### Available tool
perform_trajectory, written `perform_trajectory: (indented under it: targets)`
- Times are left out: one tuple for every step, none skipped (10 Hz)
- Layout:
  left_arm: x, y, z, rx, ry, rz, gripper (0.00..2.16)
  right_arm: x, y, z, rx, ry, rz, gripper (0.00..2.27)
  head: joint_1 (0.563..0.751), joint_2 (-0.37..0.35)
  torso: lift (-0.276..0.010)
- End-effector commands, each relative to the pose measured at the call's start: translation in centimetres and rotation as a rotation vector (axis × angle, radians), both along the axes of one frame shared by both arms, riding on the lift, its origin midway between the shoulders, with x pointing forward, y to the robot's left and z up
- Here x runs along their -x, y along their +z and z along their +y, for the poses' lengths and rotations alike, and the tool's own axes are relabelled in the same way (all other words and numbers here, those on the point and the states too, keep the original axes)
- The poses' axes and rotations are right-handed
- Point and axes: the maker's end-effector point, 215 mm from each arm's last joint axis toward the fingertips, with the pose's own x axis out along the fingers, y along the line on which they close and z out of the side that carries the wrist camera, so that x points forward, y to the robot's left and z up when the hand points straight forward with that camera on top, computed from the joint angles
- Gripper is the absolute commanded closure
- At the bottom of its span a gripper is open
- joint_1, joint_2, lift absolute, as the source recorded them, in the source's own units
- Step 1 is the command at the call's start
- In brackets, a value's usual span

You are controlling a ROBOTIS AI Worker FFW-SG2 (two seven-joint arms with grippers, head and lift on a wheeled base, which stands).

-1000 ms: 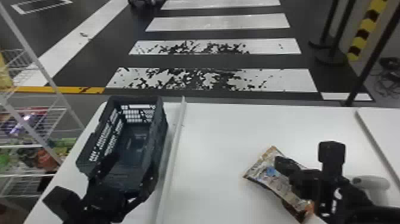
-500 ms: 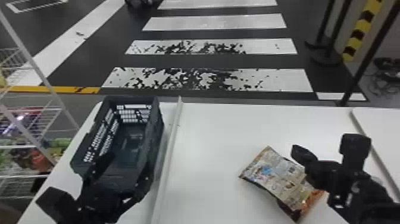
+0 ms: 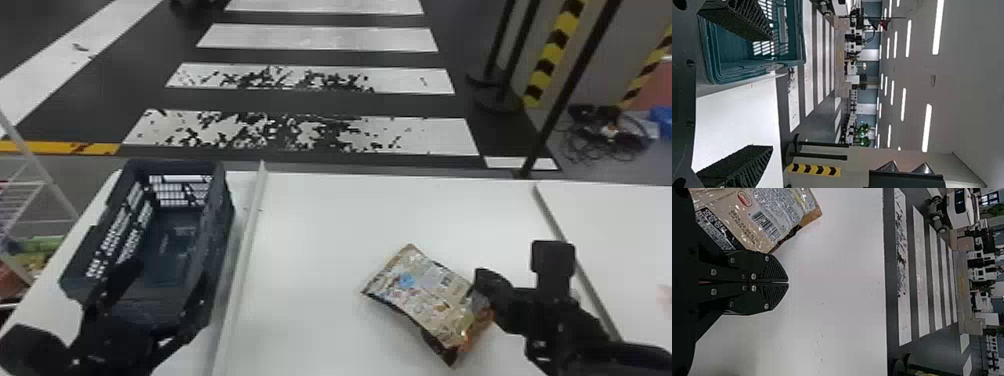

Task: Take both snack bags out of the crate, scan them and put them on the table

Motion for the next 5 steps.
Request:
perform_trajectory:
  targets:
    - [0.0,-0.1,0.0,0.001,0.002,0.001,0.00,0.4,-0.3,-0.7,0.014,-0.006,0.007,2.26,0.695,0.006,-0.092]
    - [0.0,-0.1,0.0,0.001,0.002,0.001,0.00,1.1,-0.8,-1.1,0.026,-0.007,0.024,2.26,0.695,0.004,-0.092]
    - [0.0,-0.1,0.1,-0.001,0.002,0.001,0.00,1.8,-1.1,-1.4,0.029,-0.008,0.033,2.26,0.695,-0.001,-0.092]
    - [-0.1,-0.2,0.2,0.000,0.003,0.002,0.00,2.7,-1.3,-1.4,0.030,-0.011,0.053,2.26,0.695,-0.007,-0.092]
    - [-0.2,-0.3,0.1,0.001,0.002,0.003,0.00,3.7,-1.3,-1.3,0.029,-0.011,0.071,2.26,0.695,-0.009,-0.092]
